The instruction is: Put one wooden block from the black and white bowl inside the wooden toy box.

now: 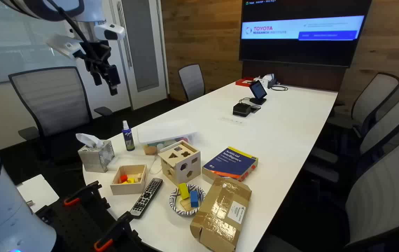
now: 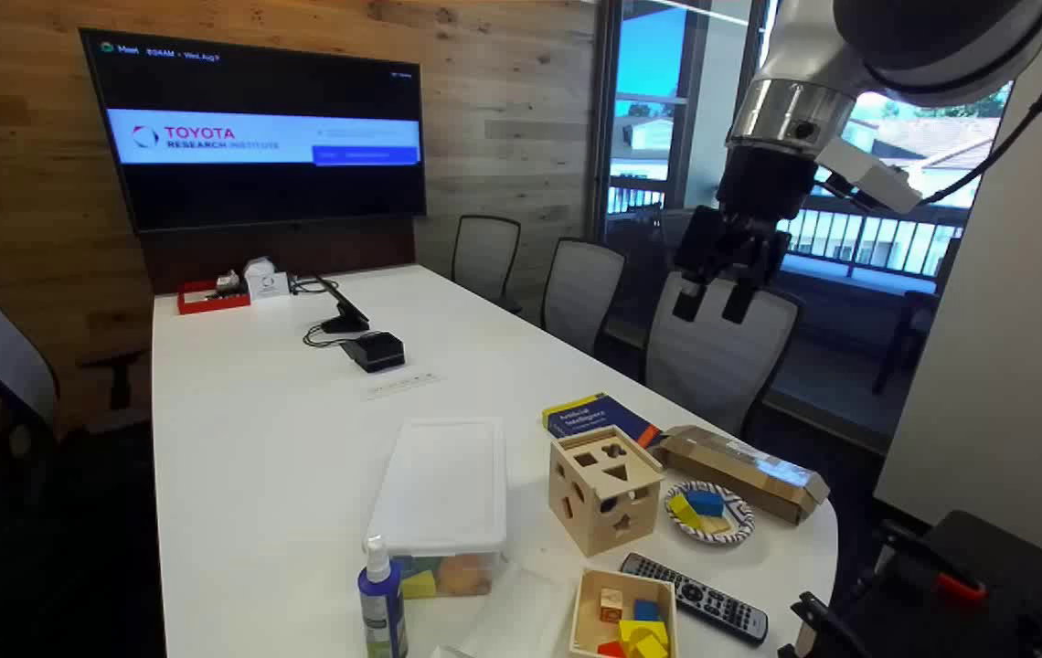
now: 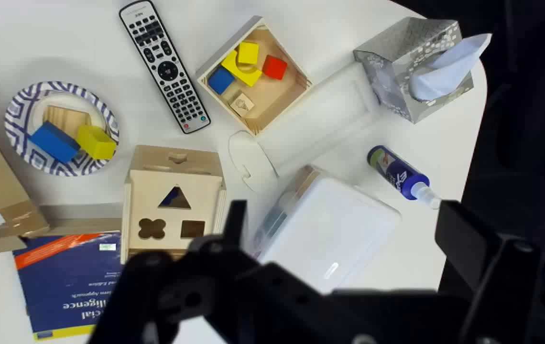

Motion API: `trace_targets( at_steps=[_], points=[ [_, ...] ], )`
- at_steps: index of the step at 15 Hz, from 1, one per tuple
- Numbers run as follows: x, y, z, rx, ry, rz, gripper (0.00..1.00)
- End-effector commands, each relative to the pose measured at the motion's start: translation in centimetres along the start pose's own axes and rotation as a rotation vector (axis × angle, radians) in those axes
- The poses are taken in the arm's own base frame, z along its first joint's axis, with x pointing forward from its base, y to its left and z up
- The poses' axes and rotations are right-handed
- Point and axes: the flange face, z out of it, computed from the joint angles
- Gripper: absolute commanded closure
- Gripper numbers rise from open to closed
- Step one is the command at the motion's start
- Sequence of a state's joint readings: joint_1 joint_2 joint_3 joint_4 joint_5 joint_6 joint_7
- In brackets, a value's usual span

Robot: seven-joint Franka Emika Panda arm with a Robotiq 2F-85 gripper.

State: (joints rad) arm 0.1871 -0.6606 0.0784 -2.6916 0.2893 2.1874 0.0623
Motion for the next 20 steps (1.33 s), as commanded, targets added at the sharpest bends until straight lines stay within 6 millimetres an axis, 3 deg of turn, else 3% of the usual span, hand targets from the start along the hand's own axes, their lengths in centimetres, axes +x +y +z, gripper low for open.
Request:
trace_targets(
  at_steps=[1, 5, 11, 15, 20],
  points=[
    [0.0, 0.0, -0.1, 0.000, -0.001, 0.000, 0.00],
    [1.0, 0.8, 0.1, -0.084, -0.028, -0.008, 0.00],
    [5.0, 7.3, 1.6, -0.377, -0.218, -0.075, 0.00],
    [8.5, 9.9, 5.4, -0.456, -0.337, -0.227, 0.00],
    [11.0, 11.6, 12.4, -0.435, -0.460, -0.497, 0.00]
  ],
)
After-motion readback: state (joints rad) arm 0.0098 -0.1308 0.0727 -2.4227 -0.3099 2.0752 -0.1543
